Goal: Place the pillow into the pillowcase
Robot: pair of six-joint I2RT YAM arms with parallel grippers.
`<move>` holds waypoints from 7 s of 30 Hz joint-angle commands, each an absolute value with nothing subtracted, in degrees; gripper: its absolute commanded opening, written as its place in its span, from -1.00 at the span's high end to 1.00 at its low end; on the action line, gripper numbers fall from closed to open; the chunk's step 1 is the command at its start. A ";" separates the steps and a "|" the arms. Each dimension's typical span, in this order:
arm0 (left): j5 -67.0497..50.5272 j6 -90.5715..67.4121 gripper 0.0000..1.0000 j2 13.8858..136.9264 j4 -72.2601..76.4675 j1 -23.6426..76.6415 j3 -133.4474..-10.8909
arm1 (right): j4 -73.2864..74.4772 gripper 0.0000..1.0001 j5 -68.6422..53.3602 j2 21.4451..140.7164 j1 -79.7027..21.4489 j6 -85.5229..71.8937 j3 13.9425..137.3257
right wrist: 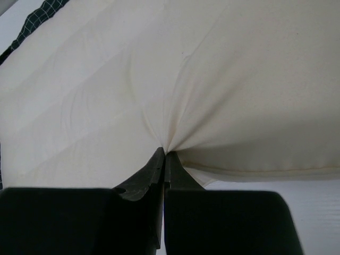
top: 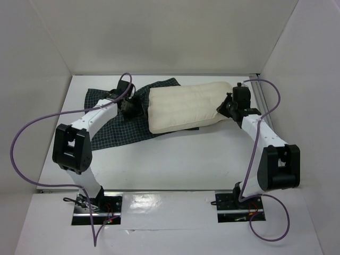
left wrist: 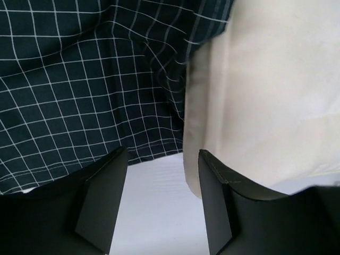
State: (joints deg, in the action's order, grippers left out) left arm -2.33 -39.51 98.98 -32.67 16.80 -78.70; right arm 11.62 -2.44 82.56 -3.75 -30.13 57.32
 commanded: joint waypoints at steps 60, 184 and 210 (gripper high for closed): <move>-15.29 -32.69 1.00 79.01 -41.13 19.34 -62.58 | 26.37 1.00 -12.75 47.91 -4.65 -32.86 38.76; -0.87 -31.30 1.00 116.45 -53.00 11.87 -113.45 | 11.69 1.00 4.83 95.54 -58.26 -23.64 73.91; 12.73 -31.09 0.03 108.52 -63.38 17.58 -117.64 | 21.17 -0.54 22.59 83.06 -63.01 -25.06 67.59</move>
State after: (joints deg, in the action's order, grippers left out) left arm 4.71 -26.50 120.22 -62.74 18.17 -124.73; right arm 19.07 23.07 85.49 -62.59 -27.92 67.92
